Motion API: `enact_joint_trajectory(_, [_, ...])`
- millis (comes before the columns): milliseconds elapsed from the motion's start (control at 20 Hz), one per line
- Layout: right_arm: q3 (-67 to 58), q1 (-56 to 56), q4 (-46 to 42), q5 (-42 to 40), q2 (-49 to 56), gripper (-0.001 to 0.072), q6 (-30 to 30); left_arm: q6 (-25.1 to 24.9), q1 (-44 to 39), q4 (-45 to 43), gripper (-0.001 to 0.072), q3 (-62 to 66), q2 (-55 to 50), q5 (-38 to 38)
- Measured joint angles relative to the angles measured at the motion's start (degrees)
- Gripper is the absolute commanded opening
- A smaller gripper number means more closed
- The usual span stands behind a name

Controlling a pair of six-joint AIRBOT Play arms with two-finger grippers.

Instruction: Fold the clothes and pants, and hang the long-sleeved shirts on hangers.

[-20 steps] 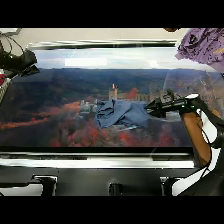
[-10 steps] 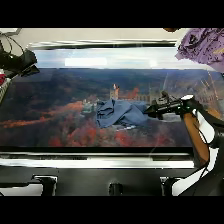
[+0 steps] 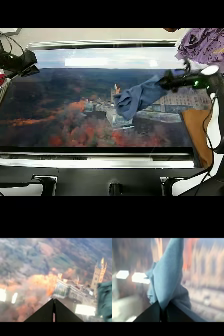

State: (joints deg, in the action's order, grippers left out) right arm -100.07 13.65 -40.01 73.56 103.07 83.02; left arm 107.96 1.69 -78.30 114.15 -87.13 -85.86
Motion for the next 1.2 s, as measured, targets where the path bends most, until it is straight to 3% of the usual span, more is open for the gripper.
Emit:
enact_joint_trajectory(300, [-12.59, 5.31, -8.31, -3.76, -0.28, 0.0019, 11.34, 0.00, 0.00, 0.00, 0.0016, 0.00, 0.00, 0.00])
enact_joint_trajectory(700, [-16.17, 18.47, -12.90, -5.18, -2.21, 0.0019, 25.83, 0.76, 0.00, 0.00, 0.0016, 0.00, 0.00, -0.04])
enact_joint_trajectory(900, [-16.35, 22.51, -16.87, -1.86, -3.69, 0.0019, 33.16, 1.51, 0.00, 0.00, 0.0016, 0.00, 0.00, -0.07])
enact_joint_trajectory(1200, [-16.39, 24.48, -29.62, 4.07, -8.94, 0.0019, 41.66, 2.12, 0.00, 0.04, 0.0016, 0.00, 0.00, -0.15])
